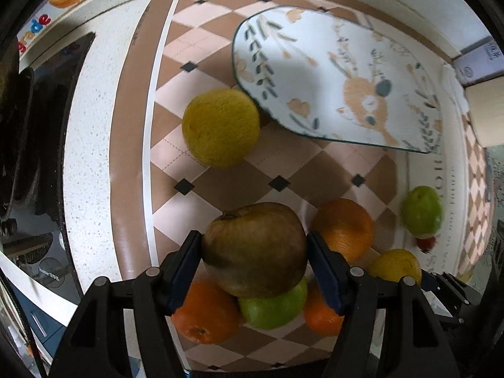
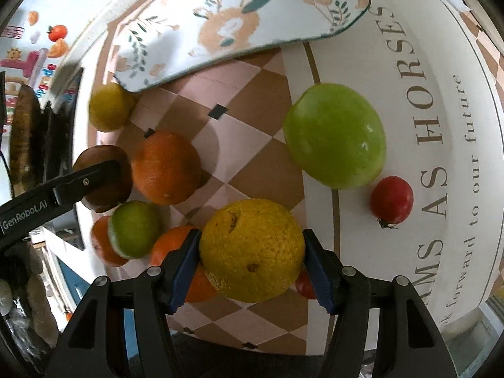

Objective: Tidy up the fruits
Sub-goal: 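Carry the pear and yellow citrus onto the white plate and open both tools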

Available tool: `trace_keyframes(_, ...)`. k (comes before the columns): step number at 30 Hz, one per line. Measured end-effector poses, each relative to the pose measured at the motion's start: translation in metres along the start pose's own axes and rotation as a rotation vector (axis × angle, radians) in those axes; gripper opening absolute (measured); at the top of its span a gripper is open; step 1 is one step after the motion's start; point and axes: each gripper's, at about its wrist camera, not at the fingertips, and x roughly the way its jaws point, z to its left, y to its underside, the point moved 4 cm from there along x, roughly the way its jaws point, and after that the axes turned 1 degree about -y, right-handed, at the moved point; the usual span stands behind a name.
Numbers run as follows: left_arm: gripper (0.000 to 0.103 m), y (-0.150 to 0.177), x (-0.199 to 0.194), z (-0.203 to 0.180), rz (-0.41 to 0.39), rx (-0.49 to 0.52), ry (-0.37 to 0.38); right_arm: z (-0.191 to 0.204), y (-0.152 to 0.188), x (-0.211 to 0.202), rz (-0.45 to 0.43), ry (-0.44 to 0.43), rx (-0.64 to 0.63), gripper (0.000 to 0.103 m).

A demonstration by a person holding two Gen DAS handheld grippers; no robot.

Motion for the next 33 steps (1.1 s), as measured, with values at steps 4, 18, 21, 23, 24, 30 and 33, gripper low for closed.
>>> trace_keyframes(4, 0.065, -0.009, -0.033, -0.014, -0.041, 0.024, 0.041, 0.0, -0.009, -0.037, -0.054, -0.068, 0.01, 0.066)
trace_keyframes(18, 0.065, -0.163, -0.025, -0.033, -0.041, -0.041, 0.117, -0.002, -0.195, -0.077, -0.195, 0.031, -0.074, 0.066)
trace_keyframes(21, 0.065, -0.182, 0.002, -0.028, 0.018, -0.088, 0.134, -0.006, -0.215, -0.062, -0.158, 0.061, -0.093, 0.066)
trace_keyframes(23, 0.065, -0.187, 0.014, -0.025, 0.047, -0.121, 0.156, -0.002, -0.219, -0.051, -0.14, 0.075, -0.11, 0.066)
trace_keyframes(24, 0.065, -0.189, 0.019, -0.025, 0.063, -0.134, 0.167, -0.002, -0.222, -0.047, -0.132, 0.079, -0.118, 0.066)
trace_keyframes(30, 0.066, -0.194, 0.026, -0.024, 0.084, -0.15, 0.182, -0.007, -0.234, -0.033, -0.087, 0.096, -0.165, 0.066)
trace_keyframes(33, 0.066, -0.195, 0.026, -0.023, 0.108, -0.157, 0.179, -0.005, -0.239, -0.031, -0.07, 0.098, -0.168, 0.066)
